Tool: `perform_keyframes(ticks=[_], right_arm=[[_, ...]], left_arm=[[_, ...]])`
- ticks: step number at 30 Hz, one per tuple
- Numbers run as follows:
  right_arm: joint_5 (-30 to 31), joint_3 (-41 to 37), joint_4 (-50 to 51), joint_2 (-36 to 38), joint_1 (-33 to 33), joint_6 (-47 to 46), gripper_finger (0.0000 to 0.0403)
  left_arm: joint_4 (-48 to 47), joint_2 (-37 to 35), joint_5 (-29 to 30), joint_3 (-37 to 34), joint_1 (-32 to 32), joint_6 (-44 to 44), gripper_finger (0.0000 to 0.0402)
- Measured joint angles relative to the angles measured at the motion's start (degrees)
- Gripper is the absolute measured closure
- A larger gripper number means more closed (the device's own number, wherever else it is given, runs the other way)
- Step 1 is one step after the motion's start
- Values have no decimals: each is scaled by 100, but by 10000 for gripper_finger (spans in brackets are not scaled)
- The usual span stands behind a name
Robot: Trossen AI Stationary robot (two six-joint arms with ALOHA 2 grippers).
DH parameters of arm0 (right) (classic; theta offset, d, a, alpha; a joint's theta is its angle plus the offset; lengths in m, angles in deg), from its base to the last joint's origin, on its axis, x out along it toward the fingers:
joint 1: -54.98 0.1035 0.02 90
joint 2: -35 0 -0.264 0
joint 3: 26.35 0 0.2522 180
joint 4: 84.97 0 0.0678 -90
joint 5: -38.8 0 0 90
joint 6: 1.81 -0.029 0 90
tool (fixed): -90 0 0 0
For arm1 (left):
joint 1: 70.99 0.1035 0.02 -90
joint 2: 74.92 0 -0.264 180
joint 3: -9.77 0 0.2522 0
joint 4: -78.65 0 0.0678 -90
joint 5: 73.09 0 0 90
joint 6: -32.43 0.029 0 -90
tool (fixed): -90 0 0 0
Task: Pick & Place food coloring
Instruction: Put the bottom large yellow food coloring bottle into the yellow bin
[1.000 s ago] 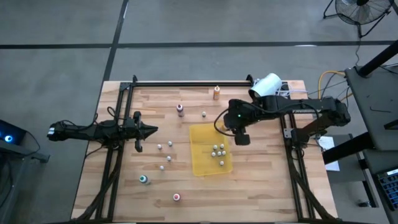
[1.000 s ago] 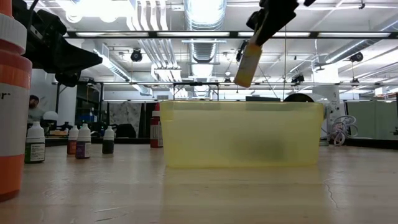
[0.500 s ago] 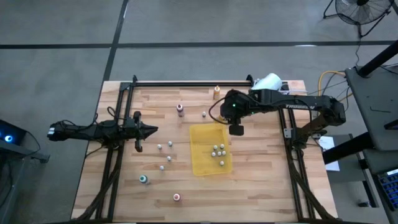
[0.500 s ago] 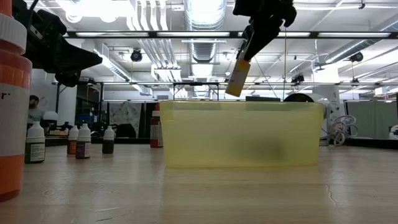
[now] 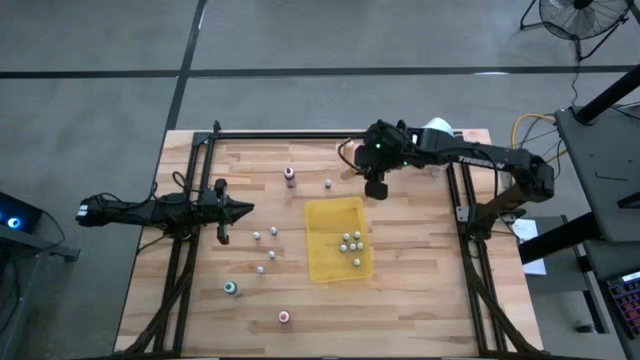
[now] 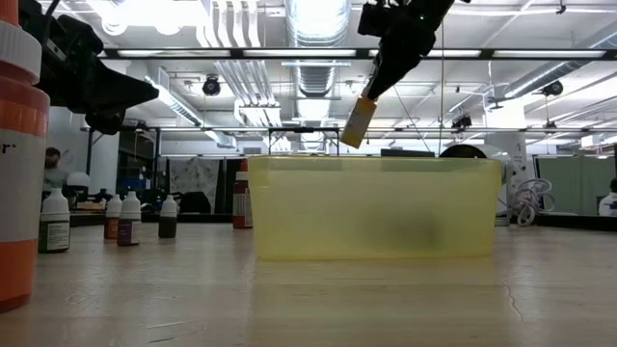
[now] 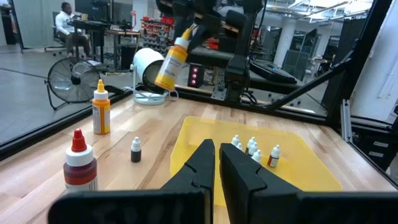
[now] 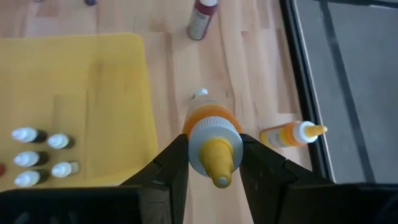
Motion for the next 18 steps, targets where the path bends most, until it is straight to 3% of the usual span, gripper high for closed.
perform_keyframes(ticks=[9, 18], right_arm=[[-22, 272, 83, -490, -107, -119, 294], [-49, 1538, 1128, -1395, 67, -216, 294]], left_arm=[[0, 1, 2, 0, 0, 0, 402], [0, 2, 0, 0, 2, -2, 402]])
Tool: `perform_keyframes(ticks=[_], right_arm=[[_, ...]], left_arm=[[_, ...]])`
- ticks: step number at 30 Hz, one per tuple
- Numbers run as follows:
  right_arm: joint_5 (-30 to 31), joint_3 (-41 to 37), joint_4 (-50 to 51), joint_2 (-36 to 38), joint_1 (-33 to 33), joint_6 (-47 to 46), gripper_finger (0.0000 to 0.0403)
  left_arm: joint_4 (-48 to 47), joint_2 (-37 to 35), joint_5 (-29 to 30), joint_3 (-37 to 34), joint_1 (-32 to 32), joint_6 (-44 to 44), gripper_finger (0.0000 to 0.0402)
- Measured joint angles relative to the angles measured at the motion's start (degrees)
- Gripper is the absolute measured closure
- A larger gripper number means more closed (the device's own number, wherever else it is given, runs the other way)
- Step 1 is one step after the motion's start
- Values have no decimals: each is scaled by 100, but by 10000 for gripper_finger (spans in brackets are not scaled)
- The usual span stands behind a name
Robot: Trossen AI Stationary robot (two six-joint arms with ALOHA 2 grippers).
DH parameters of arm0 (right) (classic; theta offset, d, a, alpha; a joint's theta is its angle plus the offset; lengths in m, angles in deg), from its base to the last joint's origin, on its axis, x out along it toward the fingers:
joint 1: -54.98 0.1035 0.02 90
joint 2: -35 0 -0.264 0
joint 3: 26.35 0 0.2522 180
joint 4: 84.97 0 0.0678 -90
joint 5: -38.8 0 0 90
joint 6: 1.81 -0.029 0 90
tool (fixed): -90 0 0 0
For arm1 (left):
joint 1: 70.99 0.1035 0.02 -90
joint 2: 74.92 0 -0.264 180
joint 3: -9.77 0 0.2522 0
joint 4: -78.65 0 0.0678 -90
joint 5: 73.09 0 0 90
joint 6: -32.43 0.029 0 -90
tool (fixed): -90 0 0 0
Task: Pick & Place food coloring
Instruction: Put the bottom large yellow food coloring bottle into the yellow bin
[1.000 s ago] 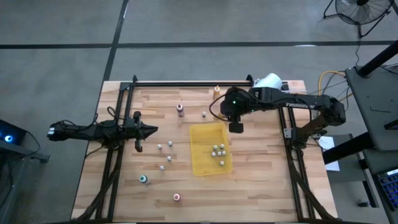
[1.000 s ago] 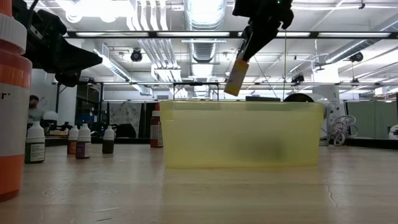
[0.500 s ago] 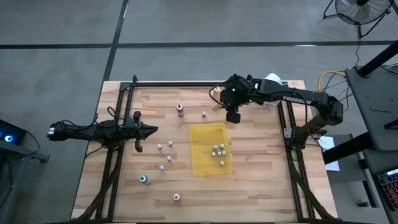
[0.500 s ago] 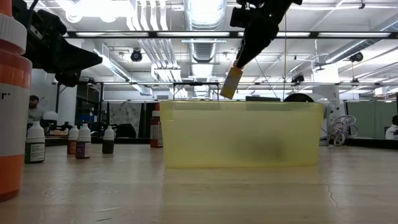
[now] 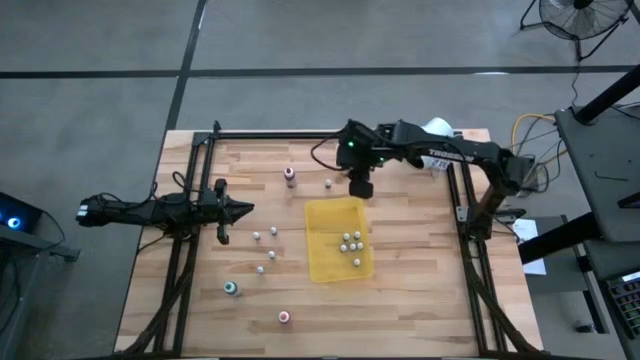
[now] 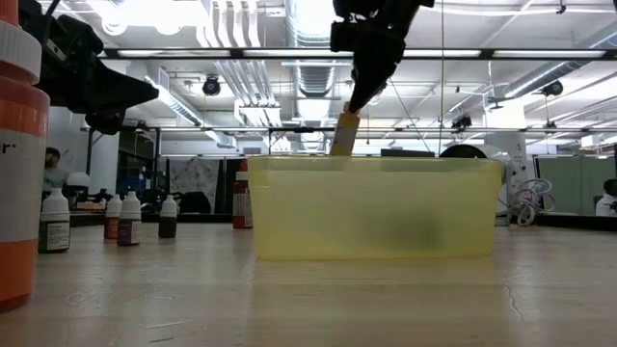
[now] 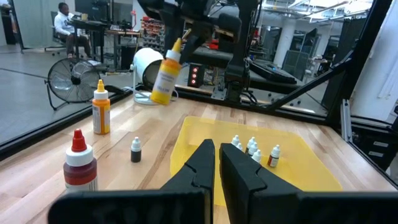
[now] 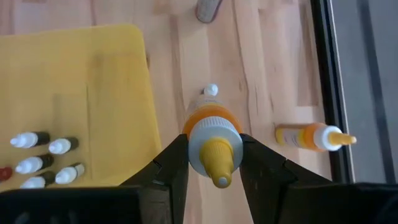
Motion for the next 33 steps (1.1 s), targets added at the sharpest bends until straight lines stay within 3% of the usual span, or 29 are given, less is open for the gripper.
perform_keyframes(ticks=[9, 16, 33], right_arm=[[9, 1139, 1320, -752, 114, 129, 294], [-364, 1047, 1326, -720, 250, 47, 294], [-442, 729, 1332, -711, 497, -67, 294]], left_arm=[[0, 0, 0, 0, 0, 2, 402], [0, -1, 2, 0, -2, 0, 402], [0, -2, 1, 0, 0, 1, 402]])
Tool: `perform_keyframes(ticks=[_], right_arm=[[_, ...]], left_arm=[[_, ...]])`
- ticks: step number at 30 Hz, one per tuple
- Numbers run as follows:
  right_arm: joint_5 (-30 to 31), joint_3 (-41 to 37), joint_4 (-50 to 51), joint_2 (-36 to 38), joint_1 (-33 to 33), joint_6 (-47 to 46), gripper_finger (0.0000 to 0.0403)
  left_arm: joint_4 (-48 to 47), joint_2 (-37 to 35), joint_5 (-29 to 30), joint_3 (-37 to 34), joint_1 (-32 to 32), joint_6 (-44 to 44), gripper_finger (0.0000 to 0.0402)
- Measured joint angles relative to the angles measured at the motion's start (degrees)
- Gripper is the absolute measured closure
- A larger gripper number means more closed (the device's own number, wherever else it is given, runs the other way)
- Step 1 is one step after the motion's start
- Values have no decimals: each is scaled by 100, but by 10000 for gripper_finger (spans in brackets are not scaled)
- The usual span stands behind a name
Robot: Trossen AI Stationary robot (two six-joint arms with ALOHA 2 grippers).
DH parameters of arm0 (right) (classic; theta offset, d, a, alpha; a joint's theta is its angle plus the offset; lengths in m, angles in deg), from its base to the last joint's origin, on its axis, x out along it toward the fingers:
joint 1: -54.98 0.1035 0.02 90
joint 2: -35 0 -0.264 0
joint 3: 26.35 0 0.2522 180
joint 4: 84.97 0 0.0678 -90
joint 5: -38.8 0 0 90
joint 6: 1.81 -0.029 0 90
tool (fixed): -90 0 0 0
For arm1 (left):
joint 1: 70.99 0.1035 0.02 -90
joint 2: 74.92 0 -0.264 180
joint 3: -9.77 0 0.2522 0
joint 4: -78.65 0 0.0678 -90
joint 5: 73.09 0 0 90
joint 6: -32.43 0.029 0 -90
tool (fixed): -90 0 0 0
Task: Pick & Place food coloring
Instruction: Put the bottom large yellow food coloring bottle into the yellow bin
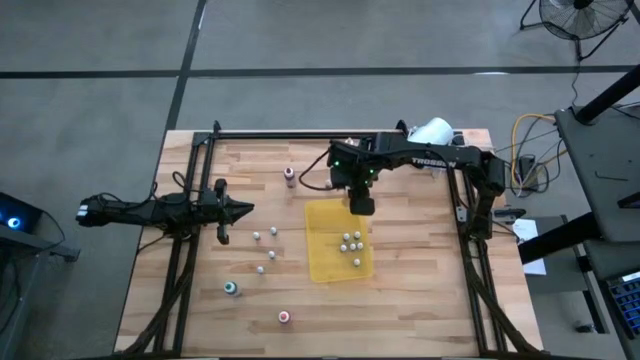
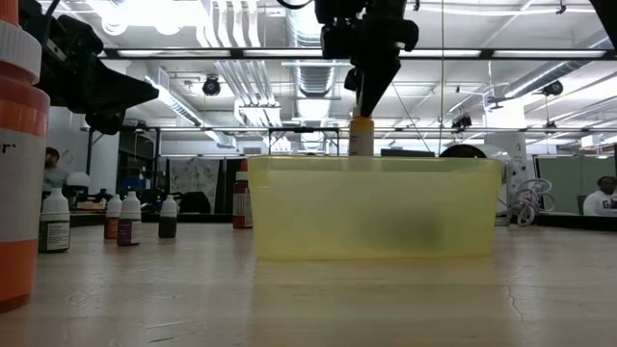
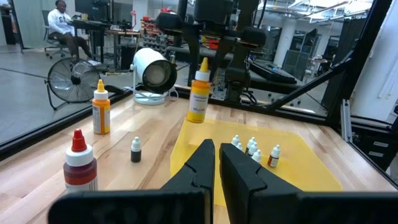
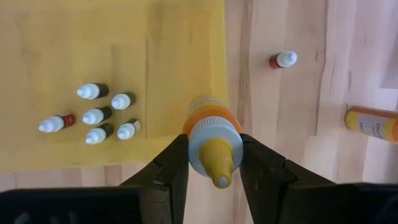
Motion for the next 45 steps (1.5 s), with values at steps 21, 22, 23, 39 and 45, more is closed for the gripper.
perform_keyframes(ticks=[21, 22, 23, 39, 45], right_arm=[[1, -165, 120, 10, 33, 88, 294], [1, -174, 113, 10, 35, 101, 294], [1, -184, 108, 10, 36, 113, 294], [3, -424, -101, 10, 37, 216, 294], [3, -428, -128, 10, 37, 284, 294]], left_arm=[[0, 1, -1, -1, -2, -1, 402], [0, 0, -1, 0, -1, -1, 402], [0, 0, -1, -1, 0, -1, 402], [0, 0, 1, 0, 0, 0, 402], [0, 0, 0, -1, -2, -1, 402]])
